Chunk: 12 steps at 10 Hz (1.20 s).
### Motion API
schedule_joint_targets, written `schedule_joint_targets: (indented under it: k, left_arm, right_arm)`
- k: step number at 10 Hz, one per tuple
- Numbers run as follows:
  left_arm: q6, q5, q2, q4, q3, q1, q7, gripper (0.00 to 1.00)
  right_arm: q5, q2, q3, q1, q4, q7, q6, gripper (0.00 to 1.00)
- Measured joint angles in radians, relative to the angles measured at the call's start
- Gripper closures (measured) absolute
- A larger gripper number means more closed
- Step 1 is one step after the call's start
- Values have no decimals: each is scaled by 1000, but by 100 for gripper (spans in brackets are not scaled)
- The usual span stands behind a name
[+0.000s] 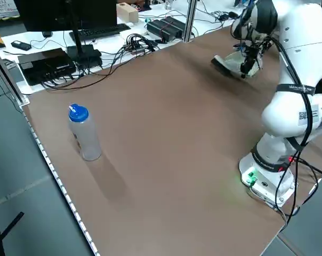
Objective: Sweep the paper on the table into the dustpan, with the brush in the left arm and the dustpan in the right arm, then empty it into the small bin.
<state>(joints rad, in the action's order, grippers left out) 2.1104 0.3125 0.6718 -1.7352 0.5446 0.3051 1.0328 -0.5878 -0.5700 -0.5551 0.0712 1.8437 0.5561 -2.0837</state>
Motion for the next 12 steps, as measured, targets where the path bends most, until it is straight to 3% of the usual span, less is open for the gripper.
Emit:
schedule_joint_targets:
  k: [2,5,6,7,9,12]
  left_arm:
    - [-64,1,-29,-20,153,-252,-100,73]
    - [-295,2,-85,-31,491,-730,-274,73]
    - [-354,3,-94,-51,576,-875,-339,73]
    - [-401,5,-96,-78,635,-1000,-406,73]
    - [-470,20,-98,-127,686,-1184,-532,73]
    - [-527,51,-112,-186,710,-1349,-619,73]
  right_arm:
    - [0,-2,-2,-24,0,54,-47,67]
    - [0,-5,-8,-60,0,144,-97,67]
    - [14,-5,-10,-72,0,169,-102,67]
    - [52,-5,-13,-82,-2,202,-103,67]
    - [154,2,-13,-103,-16,272,-102,67]
    - [275,87,2,-129,-34,296,-40,67]
